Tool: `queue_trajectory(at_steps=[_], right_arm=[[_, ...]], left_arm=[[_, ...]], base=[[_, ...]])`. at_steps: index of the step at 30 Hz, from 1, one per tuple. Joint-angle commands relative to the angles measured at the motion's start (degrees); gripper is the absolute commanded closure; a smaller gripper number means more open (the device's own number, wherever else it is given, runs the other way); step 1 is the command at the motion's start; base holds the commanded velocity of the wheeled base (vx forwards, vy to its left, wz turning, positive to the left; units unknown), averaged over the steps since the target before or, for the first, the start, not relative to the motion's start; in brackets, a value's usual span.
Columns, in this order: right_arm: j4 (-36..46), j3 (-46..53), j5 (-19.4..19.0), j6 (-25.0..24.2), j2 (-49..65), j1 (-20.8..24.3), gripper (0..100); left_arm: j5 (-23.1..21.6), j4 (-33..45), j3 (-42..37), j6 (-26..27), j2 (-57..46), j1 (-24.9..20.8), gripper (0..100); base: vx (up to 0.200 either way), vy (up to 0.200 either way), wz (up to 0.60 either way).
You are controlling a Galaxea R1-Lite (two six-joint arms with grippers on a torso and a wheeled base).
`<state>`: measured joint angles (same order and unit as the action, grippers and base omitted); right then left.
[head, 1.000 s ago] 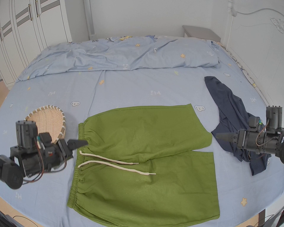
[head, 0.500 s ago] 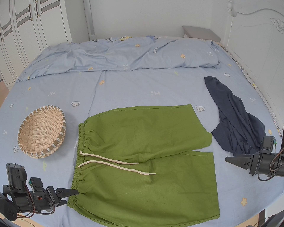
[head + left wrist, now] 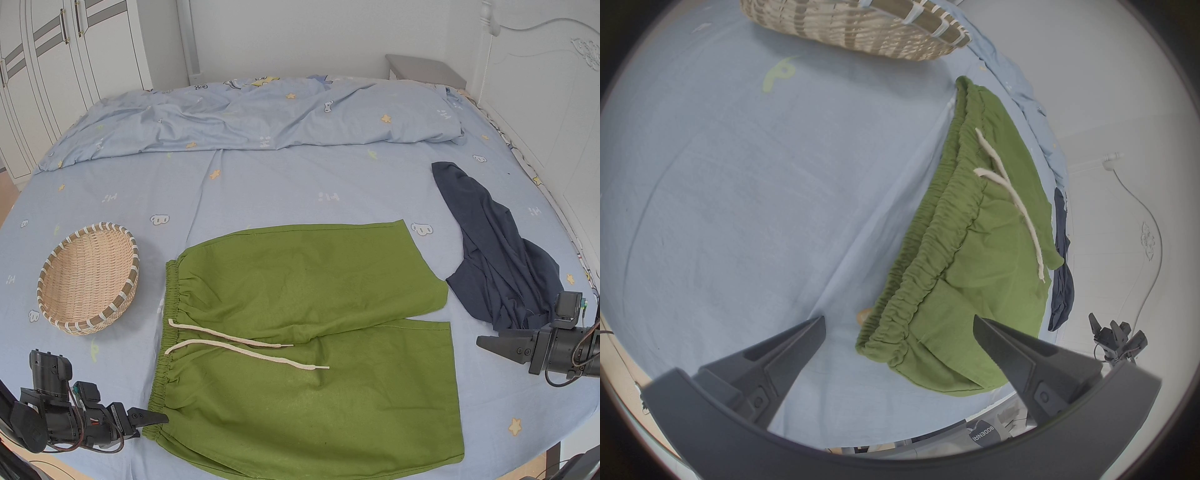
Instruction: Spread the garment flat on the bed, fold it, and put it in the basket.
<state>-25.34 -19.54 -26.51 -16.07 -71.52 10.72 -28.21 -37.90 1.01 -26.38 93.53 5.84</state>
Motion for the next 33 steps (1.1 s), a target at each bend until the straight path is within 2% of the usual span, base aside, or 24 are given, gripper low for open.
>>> queue_trajectory(at_steps=[1,5,12,15,26,33], right_arm=[[-0.1,0.1,0.0,0.0,-0.3,0.4,0],[-0.1,0.1,0.0,0.0,-0.3,0.3,0],[-0.1,0.6,0.0,0.1,-0.4,0.8,0],[-0.2,0.6,0.1,0.0,-0.4,1.1,0],[-0.2,0.6,0.1,0.1,-0.3,1.1,0],[-0.3,0.6,0.1,0.1,-0.2,1.1,0]], left_arm=[[-0.3,0.4,-1.0,0.0,2.9,0.3,0],[-0.9,-0.1,-1.0,0.1,3.1,0.1,0],[-7.2,0.5,-1.0,-0.3,-1.7,0.2,0],[-8.1,0.5,-1.0,-0.4,-2.8,0.2,0],[-8.2,0.5,-1.0,0.1,-1.8,0.1,0],[-8.2,-2.1,-1.0,1.0,2.4,0.1,0]], base=[[0.0,0.0,0.0],[0.0,0.0,0.0],[0.0,0.0,0.0],[0.0,0.0,0.0],[0.0,0.0,0.0],[0.0,0.0,0.0]])
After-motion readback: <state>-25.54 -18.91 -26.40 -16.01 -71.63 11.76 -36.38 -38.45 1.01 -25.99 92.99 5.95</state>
